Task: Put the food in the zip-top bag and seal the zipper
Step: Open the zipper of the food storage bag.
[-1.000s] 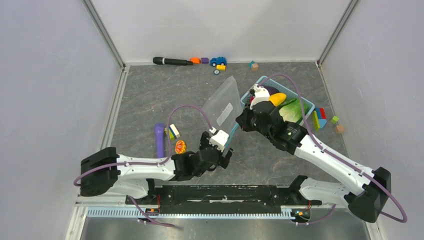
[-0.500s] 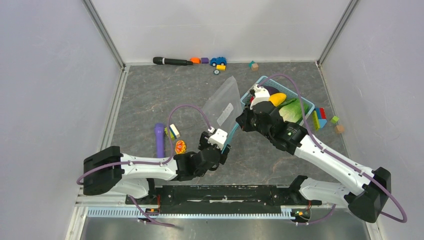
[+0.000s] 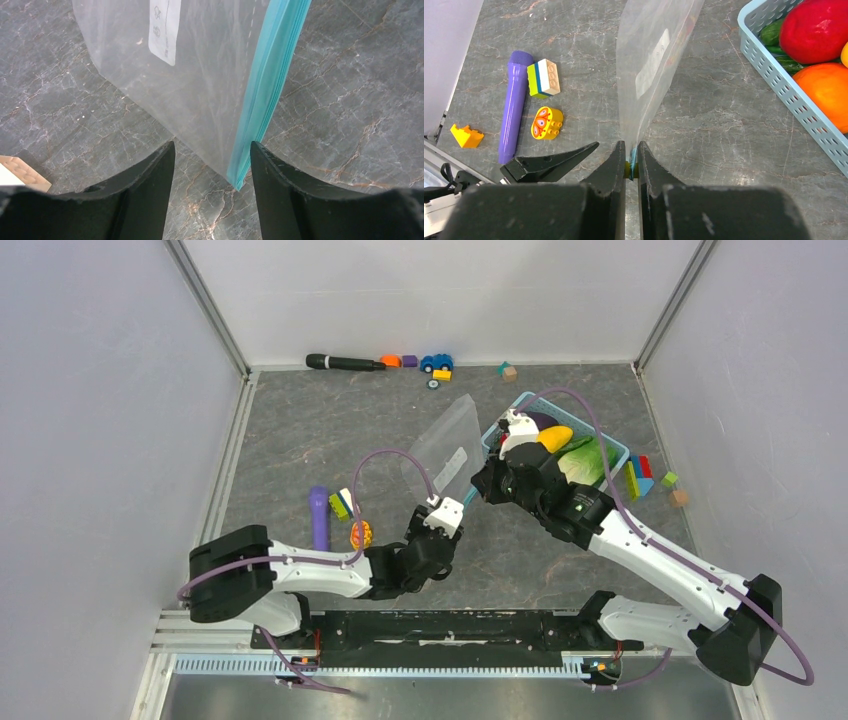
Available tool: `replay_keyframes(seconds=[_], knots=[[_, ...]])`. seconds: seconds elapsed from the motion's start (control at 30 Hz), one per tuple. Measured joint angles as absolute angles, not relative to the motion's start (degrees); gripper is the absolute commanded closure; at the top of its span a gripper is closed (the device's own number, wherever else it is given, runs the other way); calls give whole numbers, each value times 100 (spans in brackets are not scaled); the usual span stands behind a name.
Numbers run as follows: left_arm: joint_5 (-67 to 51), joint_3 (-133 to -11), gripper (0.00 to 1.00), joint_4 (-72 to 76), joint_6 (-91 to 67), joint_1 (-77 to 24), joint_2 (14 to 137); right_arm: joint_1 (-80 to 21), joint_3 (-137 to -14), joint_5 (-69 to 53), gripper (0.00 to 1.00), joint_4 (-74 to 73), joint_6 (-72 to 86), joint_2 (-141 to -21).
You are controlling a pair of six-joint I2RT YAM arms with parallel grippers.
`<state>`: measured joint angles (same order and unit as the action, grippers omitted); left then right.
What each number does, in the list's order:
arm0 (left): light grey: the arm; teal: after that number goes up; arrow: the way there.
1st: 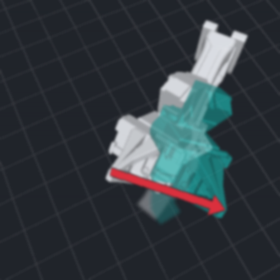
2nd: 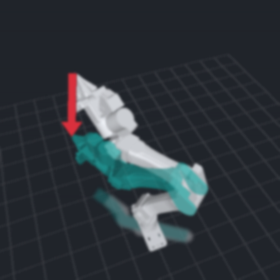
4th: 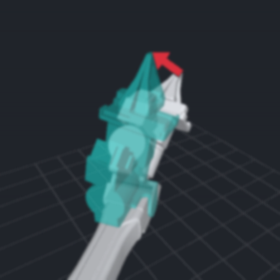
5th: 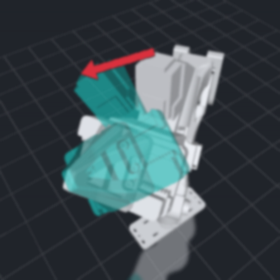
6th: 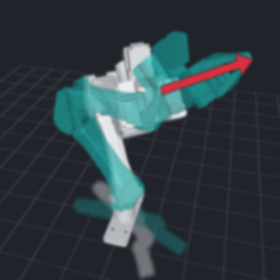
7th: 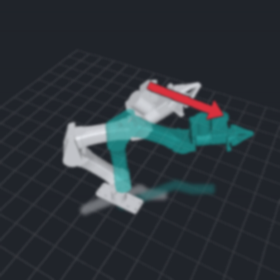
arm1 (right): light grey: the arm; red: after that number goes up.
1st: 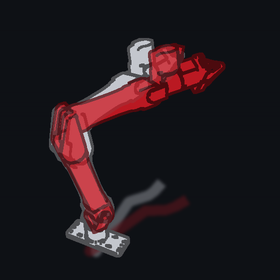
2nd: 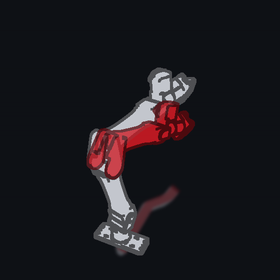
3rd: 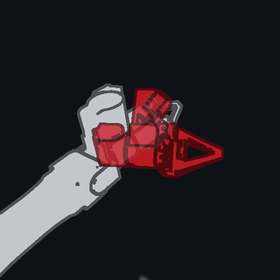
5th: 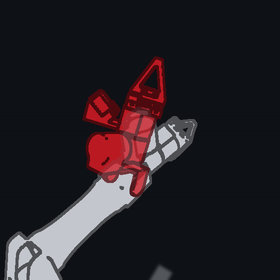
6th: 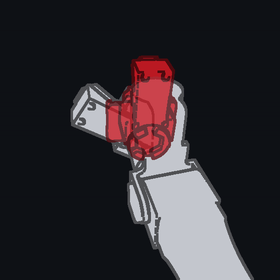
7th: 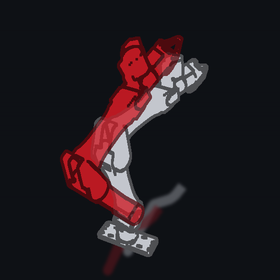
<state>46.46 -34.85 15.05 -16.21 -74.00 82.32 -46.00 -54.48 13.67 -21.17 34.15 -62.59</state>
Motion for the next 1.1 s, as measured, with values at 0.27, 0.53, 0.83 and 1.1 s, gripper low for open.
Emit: replay_keyframes(seconds=[0.27, 0.53, 0.83, 1.1], knots=[[4908, -3649, 43, 1535, -1619, -7400, 8315, -4600, -5371, 1090, 100, -2023, 3269, -6259], [5094, -3649, 51, 1787, -1476, -7400, 8477, -4600, -5190, 637, 100, -1953, 3109, -6243], [5148, -3723, 98, 1938, -1345, -7400, 8543, -4600, -5162, 519, 36, -1905, 2847, -6187], [5247, -3844, 98, 930, -1935, -7400, 7992, -4600, -4628, 499, 2, -1413, 2386, -5621]])
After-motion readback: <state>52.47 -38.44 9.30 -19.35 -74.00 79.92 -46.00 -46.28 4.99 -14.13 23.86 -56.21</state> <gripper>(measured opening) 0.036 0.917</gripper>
